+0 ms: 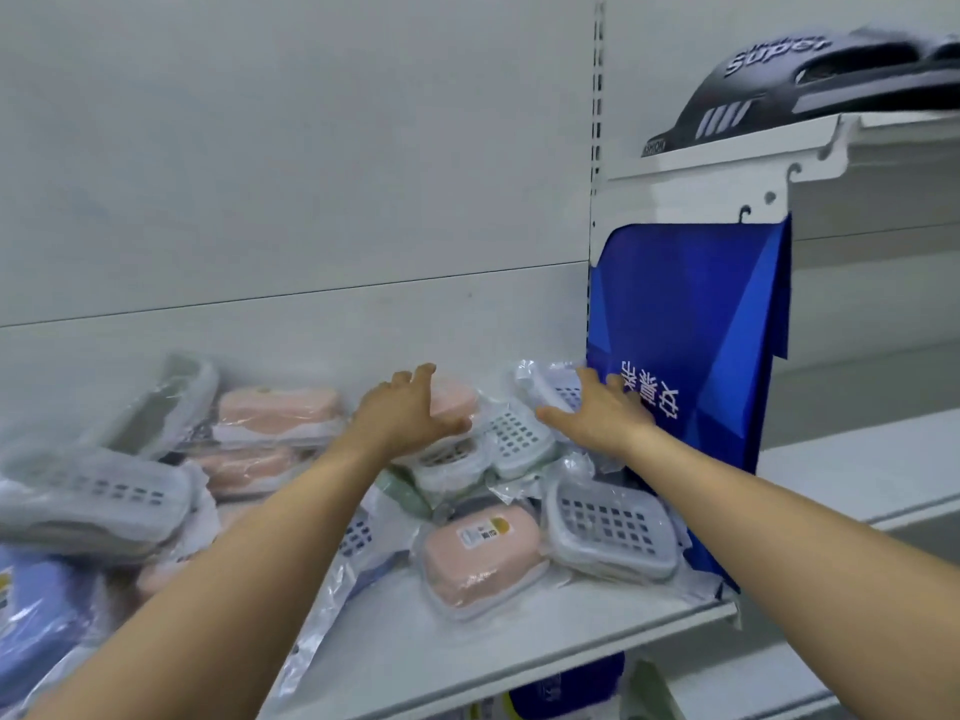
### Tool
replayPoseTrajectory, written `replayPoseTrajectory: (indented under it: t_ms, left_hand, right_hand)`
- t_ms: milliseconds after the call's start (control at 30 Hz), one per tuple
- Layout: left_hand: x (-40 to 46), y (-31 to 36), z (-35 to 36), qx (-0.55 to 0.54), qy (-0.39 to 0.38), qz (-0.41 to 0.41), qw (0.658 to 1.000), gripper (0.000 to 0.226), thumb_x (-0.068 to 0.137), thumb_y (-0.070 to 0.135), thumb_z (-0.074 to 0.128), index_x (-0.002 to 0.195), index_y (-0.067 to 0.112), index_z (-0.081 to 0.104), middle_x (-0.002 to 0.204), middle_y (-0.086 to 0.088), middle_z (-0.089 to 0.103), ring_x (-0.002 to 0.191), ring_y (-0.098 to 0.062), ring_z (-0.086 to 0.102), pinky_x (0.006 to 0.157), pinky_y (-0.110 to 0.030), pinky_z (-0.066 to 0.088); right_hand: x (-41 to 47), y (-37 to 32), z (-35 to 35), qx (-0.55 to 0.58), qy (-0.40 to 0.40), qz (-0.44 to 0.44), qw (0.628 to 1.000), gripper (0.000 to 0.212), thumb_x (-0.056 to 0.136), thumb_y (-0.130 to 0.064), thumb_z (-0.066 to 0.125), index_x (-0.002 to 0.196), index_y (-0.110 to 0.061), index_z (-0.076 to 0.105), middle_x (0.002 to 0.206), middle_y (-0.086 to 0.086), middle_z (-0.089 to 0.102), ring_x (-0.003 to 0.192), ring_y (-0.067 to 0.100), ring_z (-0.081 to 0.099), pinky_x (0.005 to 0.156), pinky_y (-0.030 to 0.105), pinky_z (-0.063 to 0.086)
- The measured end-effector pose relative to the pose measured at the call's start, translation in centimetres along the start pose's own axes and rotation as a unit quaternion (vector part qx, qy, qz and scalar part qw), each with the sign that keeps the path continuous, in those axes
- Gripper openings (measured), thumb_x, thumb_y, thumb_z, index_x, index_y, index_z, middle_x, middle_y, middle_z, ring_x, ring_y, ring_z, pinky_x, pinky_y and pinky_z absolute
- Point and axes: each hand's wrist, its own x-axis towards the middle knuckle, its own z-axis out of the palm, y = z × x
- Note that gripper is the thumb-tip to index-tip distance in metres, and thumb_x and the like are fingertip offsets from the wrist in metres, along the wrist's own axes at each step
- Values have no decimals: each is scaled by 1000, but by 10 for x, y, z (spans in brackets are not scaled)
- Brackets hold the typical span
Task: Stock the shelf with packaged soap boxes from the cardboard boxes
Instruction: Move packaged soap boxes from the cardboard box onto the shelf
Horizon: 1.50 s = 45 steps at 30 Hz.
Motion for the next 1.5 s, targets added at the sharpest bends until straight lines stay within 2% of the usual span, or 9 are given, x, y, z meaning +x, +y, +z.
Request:
replayPoseTrajectory:
  t_ms: [100,200,433,633,767,867,1100,1233,1500]
  left_hand:
    - [16,-9,3,5,-58,-26,998,99,72,71,67,147,19,28,141,-11,47,127,-32,47,105,-45,40]
    - [19,-12,4,-11,-43,-23,999,100,68,70,72,145,22,32,136,-10,45,126,-30,42,104,-43,39]
    - [-27,16,-15,-130,150,4,980,95,71,66,72,145,24,30,134,-7,41,123,-28,38,100,-40,38]
    - [-146,32,-23,-225,231,-23,946,99,71,68,70,149,23,27,137,-6,39,128,-24,35,105,-38,33]
    - [-269,24,-26,-249,255,-53,933,104,63,80,59,148,29,26,141,-2,38,129,-19,34,102,-34,33]
    - [-348,5,-28,-240,298,-94,919,103,64,76,63,148,28,27,141,-4,38,131,-22,36,110,-41,35]
    - [-486,-53,-43,-197,323,-185,907,98,69,69,69,147,27,28,138,-3,39,129,-20,37,107,-41,37]
    - [-555,-101,-56,-174,340,-228,896,97,69,67,71,146,26,30,138,-2,40,129,-20,37,99,-30,33]
    - [-697,-247,-82,-151,348,-334,863,97,68,72,69,145,27,31,136,-3,42,126,-22,41,104,-42,40]
  right_hand:
    - [12,0,8,-24,11,25,999,93,85,-67,52,152,-15,13,148,22,30,133,42,32,102,48,40]
    - [15,-1,10,-9,39,41,998,90,82,-68,54,145,-11,24,140,22,37,128,41,36,97,48,42]
    - [-26,-9,-6,147,117,33,982,78,81,-59,53,141,-14,33,137,18,39,126,36,39,94,50,45]
    - [-130,-16,-15,251,143,-64,955,88,75,-69,55,147,-27,27,147,0,30,135,22,32,102,46,38]
    - [-222,-25,-8,274,162,-145,937,87,74,-71,56,146,-31,29,139,-9,31,128,8,30,95,33,31]
    - [-282,-38,5,282,166,-206,922,84,71,-69,55,143,-32,32,133,-12,32,126,7,31,103,35,33]
    - [-397,-102,55,284,87,-276,914,75,79,-58,64,141,-30,33,133,-6,35,121,9,31,102,32,32]
    - [-445,-155,85,293,55,-307,904,74,78,-54,67,141,-26,38,132,-2,39,124,15,33,104,31,31]
    - [-562,-299,172,306,-39,-356,882,74,78,-54,66,141,-29,36,137,-2,37,127,17,34,105,38,33]
